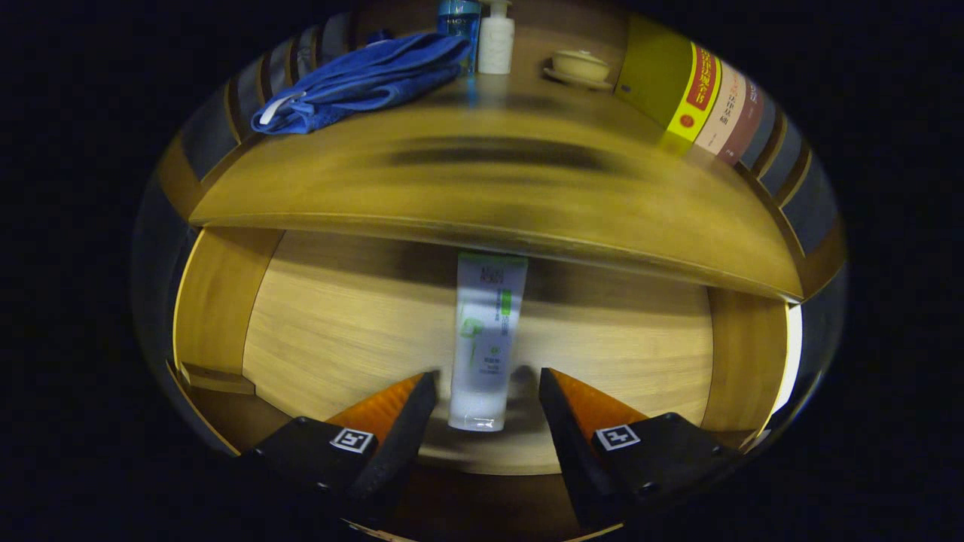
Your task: Pull open the drawer, take out the items inside it, and place them on the countertop above the cabinet.
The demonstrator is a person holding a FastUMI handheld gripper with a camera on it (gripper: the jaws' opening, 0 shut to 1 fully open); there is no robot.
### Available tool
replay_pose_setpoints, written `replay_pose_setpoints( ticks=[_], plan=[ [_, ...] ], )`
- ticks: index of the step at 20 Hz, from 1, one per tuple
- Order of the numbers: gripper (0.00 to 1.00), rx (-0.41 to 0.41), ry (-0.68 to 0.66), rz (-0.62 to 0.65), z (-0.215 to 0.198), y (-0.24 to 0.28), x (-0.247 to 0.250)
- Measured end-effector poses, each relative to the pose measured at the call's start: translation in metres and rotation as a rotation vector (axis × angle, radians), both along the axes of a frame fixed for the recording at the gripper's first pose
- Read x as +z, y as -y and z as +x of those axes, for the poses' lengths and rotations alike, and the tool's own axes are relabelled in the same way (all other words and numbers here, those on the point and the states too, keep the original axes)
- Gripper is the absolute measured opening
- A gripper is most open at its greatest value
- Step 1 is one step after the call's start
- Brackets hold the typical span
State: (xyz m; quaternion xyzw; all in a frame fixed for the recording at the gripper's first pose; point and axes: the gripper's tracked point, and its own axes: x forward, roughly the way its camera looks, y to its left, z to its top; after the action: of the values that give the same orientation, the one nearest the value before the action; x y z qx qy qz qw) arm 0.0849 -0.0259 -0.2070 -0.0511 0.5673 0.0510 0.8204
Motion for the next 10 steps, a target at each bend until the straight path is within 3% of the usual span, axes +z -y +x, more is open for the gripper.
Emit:
replay_pose_setpoints(
  ticks=[3,6,10],
  plan=[
    [0.86,-0.02,-0.063,0.042,-0.001,-0.004,-0.005],
    [0.52,-0.049,-0.065,0.086,0.01,-0.011,0.008],
    [0.5,-0.053,-0.033,0.159,0.033,-0.029,0.05]
  ],
)
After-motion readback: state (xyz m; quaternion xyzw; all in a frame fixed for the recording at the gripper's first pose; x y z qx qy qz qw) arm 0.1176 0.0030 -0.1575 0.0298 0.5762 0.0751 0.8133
